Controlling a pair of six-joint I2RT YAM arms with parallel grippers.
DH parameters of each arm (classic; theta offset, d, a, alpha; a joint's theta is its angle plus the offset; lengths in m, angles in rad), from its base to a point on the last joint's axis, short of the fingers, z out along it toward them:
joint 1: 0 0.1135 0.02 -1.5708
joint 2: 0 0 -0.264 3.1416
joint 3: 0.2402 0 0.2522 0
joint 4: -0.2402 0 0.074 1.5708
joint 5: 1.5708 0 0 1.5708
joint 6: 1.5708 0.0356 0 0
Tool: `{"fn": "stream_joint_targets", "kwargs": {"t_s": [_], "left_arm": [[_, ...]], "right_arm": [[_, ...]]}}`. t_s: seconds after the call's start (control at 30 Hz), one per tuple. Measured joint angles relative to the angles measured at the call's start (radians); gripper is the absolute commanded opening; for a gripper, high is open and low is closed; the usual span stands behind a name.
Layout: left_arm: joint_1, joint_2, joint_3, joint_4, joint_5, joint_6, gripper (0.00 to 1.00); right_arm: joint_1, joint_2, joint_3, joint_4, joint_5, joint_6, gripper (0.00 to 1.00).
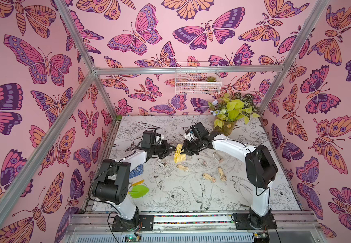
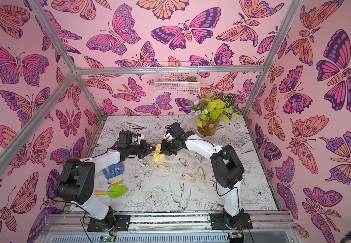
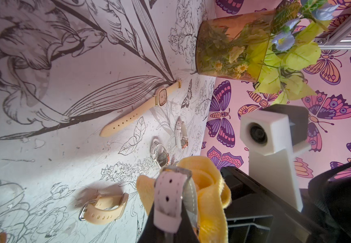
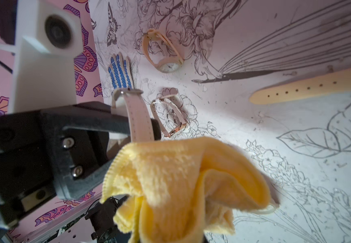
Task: Wipe the watch dial
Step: Wipe the dirt from the watch dial.
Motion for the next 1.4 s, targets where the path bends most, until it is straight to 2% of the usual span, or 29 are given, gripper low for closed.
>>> {"fn": "stream_joint_targets", "kwargs": {"t_s": [0.37,0.63,0.93,1.1,1.4], "left_arm": [[0.005,0.000,0.000,-0.003,-0.034,0.006,0.00],[0.006,-0.038,-0.032,0.037,-0.070,0.018,0.00],[-0.018,-0.061,-0.098,-0.005,-0.056,0.022,0.00],[-0.022,-0.058,-0.097,-0.018,-0.052,0.022,0.00],[-0.022,0.000,-0.054,-0.017,-0.052,0.021,0.00]], "right_arm": [[0.006,0.140,0.126,-0.020,-0.024,0.031,0.00],[-0.007,0.204,0.275,-0.140,-0.048,0.027,0.00],[-0.148,0.226,0.394,-0.103,-0.080,0.026,0.00],[-0.220,0.199,0.368,-0.094,-0.080,0.011,0.00],[-0.209,0.084,0.146,-0.070,-0.088,-0.018,0.00]]}}
